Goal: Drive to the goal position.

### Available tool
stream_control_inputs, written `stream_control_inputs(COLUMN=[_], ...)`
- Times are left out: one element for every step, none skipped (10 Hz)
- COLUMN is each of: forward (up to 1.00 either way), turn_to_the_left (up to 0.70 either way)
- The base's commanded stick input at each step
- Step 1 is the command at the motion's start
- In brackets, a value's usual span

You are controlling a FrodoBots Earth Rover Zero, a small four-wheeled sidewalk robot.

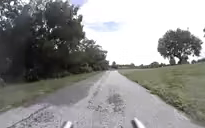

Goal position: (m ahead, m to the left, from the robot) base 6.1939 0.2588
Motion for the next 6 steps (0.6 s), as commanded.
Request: stream_control_inputs(forward=[0.7,0.7,0.7,0.7,0.7,0.7], turn_to_the_left=[-0.16,-0.21,-0.27,-0.32,-0.3,-0.19])
